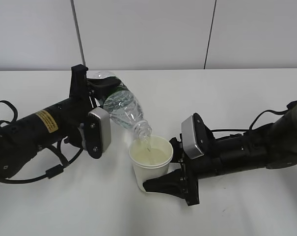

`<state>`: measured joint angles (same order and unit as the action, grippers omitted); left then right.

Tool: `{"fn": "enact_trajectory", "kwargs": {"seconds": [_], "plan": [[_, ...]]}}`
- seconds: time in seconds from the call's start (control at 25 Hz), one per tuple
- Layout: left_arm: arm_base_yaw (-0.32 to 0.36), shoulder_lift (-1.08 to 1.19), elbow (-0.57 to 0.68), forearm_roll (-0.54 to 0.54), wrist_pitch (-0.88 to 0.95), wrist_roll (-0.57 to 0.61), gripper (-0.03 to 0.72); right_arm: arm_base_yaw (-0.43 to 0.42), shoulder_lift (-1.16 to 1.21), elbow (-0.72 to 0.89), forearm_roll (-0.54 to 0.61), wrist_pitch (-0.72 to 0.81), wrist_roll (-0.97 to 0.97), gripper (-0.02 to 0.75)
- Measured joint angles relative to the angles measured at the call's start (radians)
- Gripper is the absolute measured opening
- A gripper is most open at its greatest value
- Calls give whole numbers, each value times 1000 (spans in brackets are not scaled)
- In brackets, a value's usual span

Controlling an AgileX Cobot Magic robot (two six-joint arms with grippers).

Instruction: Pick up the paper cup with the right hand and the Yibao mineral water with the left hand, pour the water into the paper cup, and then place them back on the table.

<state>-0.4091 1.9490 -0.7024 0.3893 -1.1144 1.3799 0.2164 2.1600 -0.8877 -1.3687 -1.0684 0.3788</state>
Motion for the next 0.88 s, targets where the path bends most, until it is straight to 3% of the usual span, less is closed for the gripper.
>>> {"fn": "enact_trajectory", "kwargs": {"seconds": [0.28, 0.48, 0.68, 0.88], "plan": [[-20, 0, 0, 1, -1, -305, 375, 0, 0, 0, 32, -10, -57, 523], [-30, 0, 0, -5, -1, -682, 375, 0, 0, 0, 41, -30, -59, 523], [-28, 0, 1, -38, -1, -1176, 375, 0, 0, 0, 46, -34, -71, 523], [-7, 0, 1, 37, -1, -1403, 375, -17, 0, 0, 76, -34, -75, 523]]}}
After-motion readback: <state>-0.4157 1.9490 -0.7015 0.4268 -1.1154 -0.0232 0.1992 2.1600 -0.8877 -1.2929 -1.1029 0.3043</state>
